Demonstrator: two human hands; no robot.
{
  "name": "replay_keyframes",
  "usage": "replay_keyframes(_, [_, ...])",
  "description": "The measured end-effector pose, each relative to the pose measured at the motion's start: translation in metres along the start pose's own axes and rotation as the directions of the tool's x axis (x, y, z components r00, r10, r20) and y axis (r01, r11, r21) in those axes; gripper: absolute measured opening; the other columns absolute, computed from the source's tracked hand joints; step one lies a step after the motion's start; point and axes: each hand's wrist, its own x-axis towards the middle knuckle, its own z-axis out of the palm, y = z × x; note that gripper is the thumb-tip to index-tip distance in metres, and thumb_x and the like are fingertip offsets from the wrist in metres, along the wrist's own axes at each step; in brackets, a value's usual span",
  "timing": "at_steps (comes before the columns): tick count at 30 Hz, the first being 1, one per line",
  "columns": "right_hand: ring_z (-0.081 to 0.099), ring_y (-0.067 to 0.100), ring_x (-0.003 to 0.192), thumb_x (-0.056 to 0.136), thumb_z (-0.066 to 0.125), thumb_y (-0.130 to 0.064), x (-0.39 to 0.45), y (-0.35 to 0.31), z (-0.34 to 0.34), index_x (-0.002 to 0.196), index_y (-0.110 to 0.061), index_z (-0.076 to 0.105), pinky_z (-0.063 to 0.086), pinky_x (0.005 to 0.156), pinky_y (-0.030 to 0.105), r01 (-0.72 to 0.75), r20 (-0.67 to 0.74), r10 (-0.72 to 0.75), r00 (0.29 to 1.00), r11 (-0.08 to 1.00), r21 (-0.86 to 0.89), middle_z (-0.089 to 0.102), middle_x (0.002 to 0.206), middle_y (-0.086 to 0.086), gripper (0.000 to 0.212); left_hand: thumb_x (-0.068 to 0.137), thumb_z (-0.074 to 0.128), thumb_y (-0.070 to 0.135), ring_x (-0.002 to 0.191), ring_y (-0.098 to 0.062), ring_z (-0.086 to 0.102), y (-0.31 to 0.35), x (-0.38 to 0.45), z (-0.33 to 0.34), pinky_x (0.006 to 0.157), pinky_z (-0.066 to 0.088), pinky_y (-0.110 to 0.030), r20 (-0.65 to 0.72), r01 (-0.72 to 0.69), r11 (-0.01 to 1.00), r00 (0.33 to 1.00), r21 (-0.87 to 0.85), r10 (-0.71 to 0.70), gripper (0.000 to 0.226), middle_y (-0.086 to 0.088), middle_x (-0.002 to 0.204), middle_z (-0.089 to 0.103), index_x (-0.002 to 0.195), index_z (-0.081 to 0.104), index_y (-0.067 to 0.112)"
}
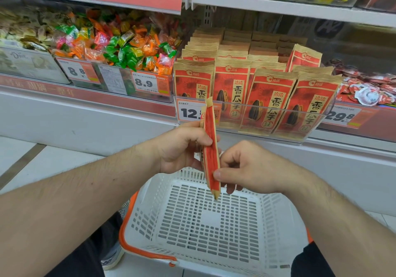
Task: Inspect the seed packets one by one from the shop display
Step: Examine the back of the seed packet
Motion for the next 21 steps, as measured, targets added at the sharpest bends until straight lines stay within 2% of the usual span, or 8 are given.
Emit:
replay_keyframes(4, [0.07, 0.016, 0.066, 0.096, 0.06, -0.012, -0.0015, -0.0005, -0.0029, 0.077, 0.001, 0.067, 0.058, 0.072, 0.04, -0.038, 0.058, 0.036, 0.998, 0.999, 0.038, 0.071, 0.067, 0.003, 0.025, 0.05, 0.063, 0.012, 0.075, -0.025, 0.063, -0.0005, -0.0007, 0.0011, 0.068, 0.056, -0.044, -0.023, -0.009, 1.0, 1.0, -0.024, 0.009, 0.046, -0.013, 0.082, 0.064, 0.096, 0.057, 0.009])
replay_keyframes(6, [0.069, 0.014, 0.064, 0.097, 0.059, -0.012, -0.0024, -0.0001, -0.0028, 0.073, -0.008, 0.067, 0.058, 0.071, 0.037, -0.04, 0.077, 0.035, 0.996, 0.998, 0.056, 0.069, 0.061, -0.005, 0.025, 0.044, 0.067, 0.016, 0.081, -0.028, 0.059, -0.0007, -0.0006, 0.0019, 0.071, 0.055, -0.045, -0.029, -0.006, 1.0, 1.0, -0.024, 0.005, 0.058, -0.015, 0.086, 0.059, 0.1, 0.055, 0.008])
replay_keyframes(8, [0.069, 0.014, 0.064, 0.097, 0.058, -0.012, -0.0024, 0.0005, -0.0029, 0.075, -0.008, 0.068, 0.058, 0.07, 0.036, -0.041, 0.08, 0.035, 0.996, 0.997, 0.072, 0.07, 0.061, -0.006, 0.025, 0.04, 0.069, 0.023, 0.086, -0.03, 0.058, -0.0007, 0.0, 0.0019, 0.071, 0.056, -0.046, -0.028, 0.004, 0.999, 1.0, -0.032, -0.005, 0.069, -0.017, 0.09, 0.058, 0.106, 0.054, 0.009])
replay_keyframes(11, [0.068, 0.012, 0.062, 0.098, 0.058, -0.012, -0.0022, 0.0013, -0.0031, 0.074, -0.009, 0.068, 0.058, 0.07, 0.036, -0.042, 0.089, 0.035, 0.995, 0.996, 0.079, 0.069, 0.06, -0.007, 0.026, 0.04, 0.069, 0.022, 0.088, -0.031, 0.057, -0.0013, 0.0014, 0.0017, 0.07, 0.056, -0.046, -0.025, 0.009, 0.999, 1.0, -0.045, -0.01, 0.069, -0.016, 0.088, 0.058, 0.106, 0.054, 0.009])
replay_keyframes(14, [0.069, 0.013, 0.063, 0.096, 0.06, -0.012, -0.0022, 0.0012, -0.0028, 0.073, -0.004, 0.067, 0.058, 0.072, 0.039, -0.039, 0.081, 0.033, 0.996, 0.996, 0.075, 0.069, 0.062, -0.004, 0.025, 0.051, 0.064, 0.011, 0.085, -0.03, 0.06, -0.0015, 0.0008, 0.0022, 0.07, 0.056, -0.046, -0.02, -0.004, 0.998, 1.0, -0.06, 0.002, 0.047, -0.016, 0.09, 0.059, 0.097, 0.055, 0.009])
replay_keyframes(17, [0.071, 0.026, 0.07, 0.089, 0.07, -0.014, -0.0008, 0.0051, -0.0047, 0.077, 0.004, 0.065, 0.06, 0.075, 0.046, -0.004, 0.021, 0.003, 1.0, 0.998, 0.069, 0.071, 0.075, 0.015, 0.022, 0.059, 0.058, 0.008, 0.093, -0.032, 0.06, -0.0009, 0.0009, 0.0026, 0.074, 0.054, -0.046, -0.068, -0.05, 0.998, 0.997, -0.028, 0.048, 0.04, -0.015, 0.096, 0.059, 0.099, 0.055, 0.013])
replay_keyframes(19, [0.069, 0.032, 0.074, 0.079, 0.079, -0.031, -0.0004, 0.0068, -0.0057, 0.076, -0.001, 0.066, 0.057, 0.075, 0.052, 0.008, -0.005, -0.008, 1.0, 1.0, 0.013, 0.071, 0.077, 0.017, 0.033, 0.06, 0.064, 0.009, 0.096, -0.03, 0.06, -0.0005, 0.0017, 0.0034, 0.078, 0.054, -0.048, -0.116, -0.089, 0.996, 0.989, 0.025, 0.091, 0.045, -0.01, 0.096, 0.06, 0.103, 0.053, 0.015])
replay_keyframes(21, [0.069, 0.03, 0.073, 0.064, 0.078, -0.057, 0.0004, 0.0073, -0.0052, 0.075, -0.004, 0.067, 0.056, 0.074, 0.054, -0.025, 0.007, 0.026, 1.0, 0.998, -0.06, 0.071, 0.073, 0.012, 0.055, 0.059, 0.07, 0.012, 0.087, -0.026, 0.063, 0.0004, 0.0016, 0.0049, 0.082, 0.054, -0.052, -0.163, -0.117, 0.991, 0.979, 0.064, 0.126, 0.049, -0.003, 0.088, 0.064, 0.105, 0.052, 0.017])
